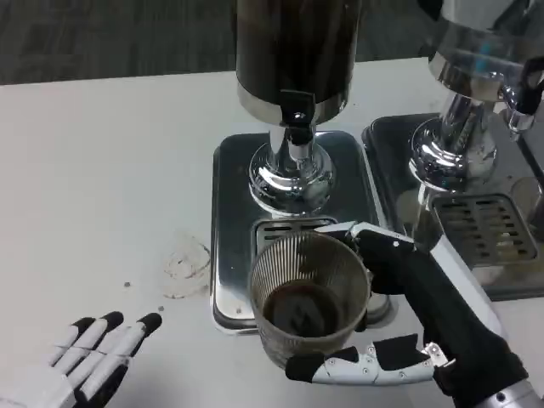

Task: Grasp the cup under the faucet to collect the drink, then remove the cup.

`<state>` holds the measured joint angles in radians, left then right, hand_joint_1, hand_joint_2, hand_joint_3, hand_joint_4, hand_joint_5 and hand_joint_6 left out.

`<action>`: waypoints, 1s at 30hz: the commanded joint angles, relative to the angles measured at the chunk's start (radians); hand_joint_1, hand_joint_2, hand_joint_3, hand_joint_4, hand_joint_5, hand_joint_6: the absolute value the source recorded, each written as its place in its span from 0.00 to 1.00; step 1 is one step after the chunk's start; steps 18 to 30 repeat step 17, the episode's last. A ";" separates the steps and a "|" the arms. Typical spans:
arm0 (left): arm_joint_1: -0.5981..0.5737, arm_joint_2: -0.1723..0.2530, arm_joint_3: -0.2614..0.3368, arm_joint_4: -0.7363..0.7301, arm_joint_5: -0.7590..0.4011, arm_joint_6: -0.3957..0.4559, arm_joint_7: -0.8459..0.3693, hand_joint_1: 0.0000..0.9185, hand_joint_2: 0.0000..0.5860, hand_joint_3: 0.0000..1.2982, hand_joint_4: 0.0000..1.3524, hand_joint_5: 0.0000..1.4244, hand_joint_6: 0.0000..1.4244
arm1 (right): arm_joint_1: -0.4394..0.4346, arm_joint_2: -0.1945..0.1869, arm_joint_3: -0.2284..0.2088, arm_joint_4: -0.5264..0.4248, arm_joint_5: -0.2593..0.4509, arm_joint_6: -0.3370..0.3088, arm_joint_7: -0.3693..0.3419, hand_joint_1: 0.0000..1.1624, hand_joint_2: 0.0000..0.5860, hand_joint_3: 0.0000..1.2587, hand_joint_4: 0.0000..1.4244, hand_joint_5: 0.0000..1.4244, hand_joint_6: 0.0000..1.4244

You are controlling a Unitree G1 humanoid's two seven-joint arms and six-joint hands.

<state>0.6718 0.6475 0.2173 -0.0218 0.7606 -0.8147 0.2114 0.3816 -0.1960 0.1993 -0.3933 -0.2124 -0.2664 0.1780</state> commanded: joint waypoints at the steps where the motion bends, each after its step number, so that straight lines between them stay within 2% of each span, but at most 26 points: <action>1: 0.006 -0.011 -0.004 -0.011 0.020 0.013 0.027 0.00 0.21 0.00 0.00 0.00 0.00 | 0.000 0.020 -0.006 -0.024 0.010 -0.012 -0.026 0.90 0.15 0.56 0.53 0.58 0.76; 30: 0.005 -0.007 -0.010 -0.014 0.029 0.022 0.040 0.00 0.22 0.00 0.00 0.00 0.00 | 0.005 0.033 -0.007 -0.019 0.010 -0.006 -0.033 0.90 0.15 0.57 0.54 0.59 0.77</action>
